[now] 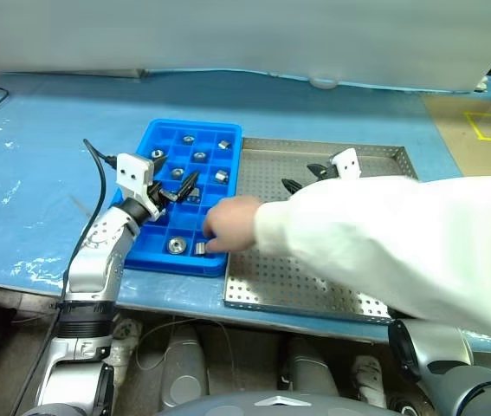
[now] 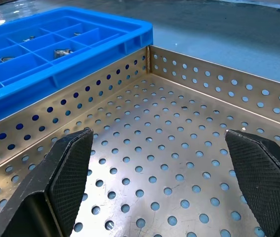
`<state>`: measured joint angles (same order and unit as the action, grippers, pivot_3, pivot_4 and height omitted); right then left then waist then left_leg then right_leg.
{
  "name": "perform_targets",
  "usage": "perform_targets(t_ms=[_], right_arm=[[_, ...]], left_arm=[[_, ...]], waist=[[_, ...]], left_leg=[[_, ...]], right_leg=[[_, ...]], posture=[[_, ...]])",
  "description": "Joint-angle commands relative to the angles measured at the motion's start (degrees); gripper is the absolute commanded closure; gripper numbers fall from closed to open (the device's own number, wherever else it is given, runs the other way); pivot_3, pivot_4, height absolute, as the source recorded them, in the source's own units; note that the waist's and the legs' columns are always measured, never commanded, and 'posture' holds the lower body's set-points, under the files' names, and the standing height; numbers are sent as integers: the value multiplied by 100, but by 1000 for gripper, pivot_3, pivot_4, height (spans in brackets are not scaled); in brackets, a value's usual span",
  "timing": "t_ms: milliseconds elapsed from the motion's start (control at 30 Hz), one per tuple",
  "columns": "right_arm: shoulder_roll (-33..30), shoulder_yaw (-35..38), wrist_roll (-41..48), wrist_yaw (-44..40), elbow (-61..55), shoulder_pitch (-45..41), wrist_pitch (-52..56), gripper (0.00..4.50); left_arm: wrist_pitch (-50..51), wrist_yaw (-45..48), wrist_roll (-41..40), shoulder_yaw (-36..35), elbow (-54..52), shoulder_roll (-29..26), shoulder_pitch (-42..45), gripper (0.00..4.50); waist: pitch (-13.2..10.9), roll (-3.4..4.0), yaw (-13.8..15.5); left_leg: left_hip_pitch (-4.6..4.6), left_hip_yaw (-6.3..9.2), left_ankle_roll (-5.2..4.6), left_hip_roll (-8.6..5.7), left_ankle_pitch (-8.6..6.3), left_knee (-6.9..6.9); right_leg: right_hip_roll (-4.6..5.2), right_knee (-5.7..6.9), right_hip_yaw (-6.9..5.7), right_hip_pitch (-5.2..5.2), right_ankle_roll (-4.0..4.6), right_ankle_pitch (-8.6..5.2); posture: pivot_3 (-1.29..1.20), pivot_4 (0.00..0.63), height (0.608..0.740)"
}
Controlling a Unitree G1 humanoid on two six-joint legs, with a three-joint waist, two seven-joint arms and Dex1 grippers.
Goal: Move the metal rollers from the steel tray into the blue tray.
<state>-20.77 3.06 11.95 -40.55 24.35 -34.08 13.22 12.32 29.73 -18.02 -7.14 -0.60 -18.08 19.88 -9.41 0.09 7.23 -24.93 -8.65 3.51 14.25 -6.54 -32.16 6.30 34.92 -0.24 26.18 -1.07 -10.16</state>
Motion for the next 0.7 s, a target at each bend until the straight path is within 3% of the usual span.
perform_targets(t_ms=[33,700], right_arm=[[-76,70,143,-130,-188,-40,57,0],[-219,58,211,-311,-658,144,320,0]], left_arm=[[-139,12,-52,-94,-144,-58,3,39],[-12,411,-202,249,-143,68,246,39]], waist=[[0,0,0],[0,0,11]], left_leg=[[0,0,0,0,0,0],[-2,-1,-1,0,-1,0]], right_leg=[[0,-1,0,0,0,0],[0,-2,0,-1,0,0]], posture=[[158,150,740],[107,150,740]])
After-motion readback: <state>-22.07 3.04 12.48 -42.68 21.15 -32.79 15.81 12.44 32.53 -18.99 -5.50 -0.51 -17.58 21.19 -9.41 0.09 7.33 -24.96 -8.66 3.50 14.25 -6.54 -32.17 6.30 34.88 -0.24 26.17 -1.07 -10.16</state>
